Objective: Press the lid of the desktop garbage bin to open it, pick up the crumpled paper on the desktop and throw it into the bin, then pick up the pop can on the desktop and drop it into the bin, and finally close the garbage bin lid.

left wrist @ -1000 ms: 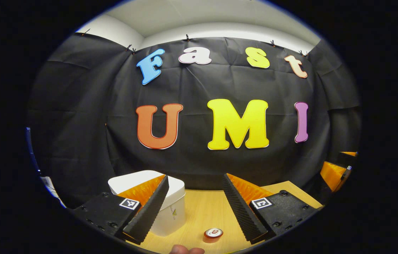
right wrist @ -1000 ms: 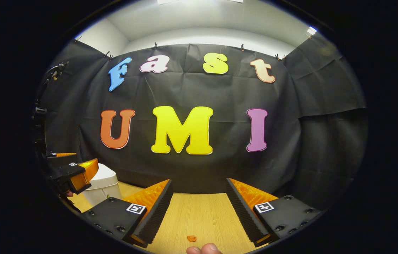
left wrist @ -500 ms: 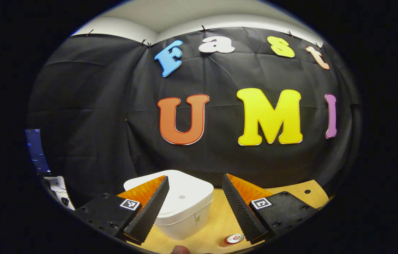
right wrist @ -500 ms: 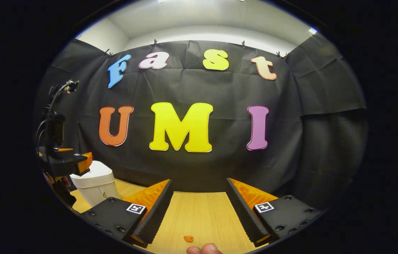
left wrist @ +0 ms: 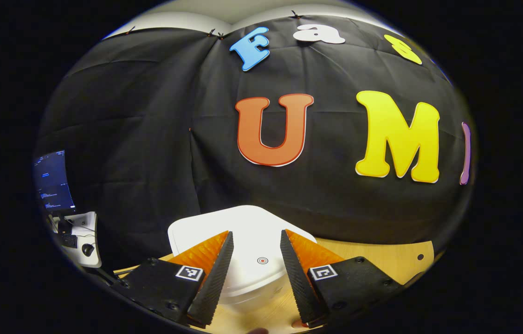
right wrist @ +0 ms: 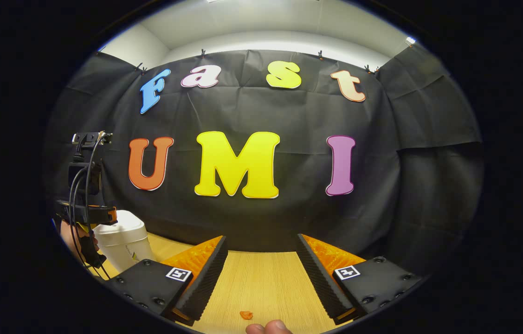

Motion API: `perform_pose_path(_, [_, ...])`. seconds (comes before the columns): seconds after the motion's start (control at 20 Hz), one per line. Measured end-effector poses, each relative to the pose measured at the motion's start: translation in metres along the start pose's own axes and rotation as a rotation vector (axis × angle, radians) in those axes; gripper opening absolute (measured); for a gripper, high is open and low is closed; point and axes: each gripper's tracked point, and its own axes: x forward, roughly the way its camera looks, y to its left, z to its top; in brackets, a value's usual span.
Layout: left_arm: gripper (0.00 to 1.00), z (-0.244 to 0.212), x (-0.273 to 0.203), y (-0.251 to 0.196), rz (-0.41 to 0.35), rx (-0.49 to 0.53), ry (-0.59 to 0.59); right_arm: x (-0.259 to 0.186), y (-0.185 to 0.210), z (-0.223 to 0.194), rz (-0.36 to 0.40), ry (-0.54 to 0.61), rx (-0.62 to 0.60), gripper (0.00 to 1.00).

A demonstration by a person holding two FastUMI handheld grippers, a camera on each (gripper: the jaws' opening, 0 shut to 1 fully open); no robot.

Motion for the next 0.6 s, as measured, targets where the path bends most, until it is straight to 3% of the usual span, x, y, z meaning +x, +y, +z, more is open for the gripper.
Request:
perform_pose_path(0.3, [0.41, -0.023, 0.026, 0.002, 0.043, -0.015, 0.059, 0.009, -0.005, -0.002, 0.002, 0.011, -0.001, 0.95])
perform_pose_path(0.4, [0.29, -0.031, 0.028, 0.008, 0.074, -0.037, 0.079, 0.011, -0.006, -0.004, 0.004, 0.016, -0.002, 0.95])
perform_pose_path(0.45, [0.14, -0.029, 0.03, 0.008, 0.083, -0.043, 0.073, 0.012, -0.007, -0.004, 0.004, 0.017, -0.001, 0.95])
perform_pose_path(0.6, [0.04, -0.032, 0.029, 0.008, 0.089, -0.038, 0.076, 0.016, -0.007, -0.006, 0.003, 0.018, 0.006, 0.95])
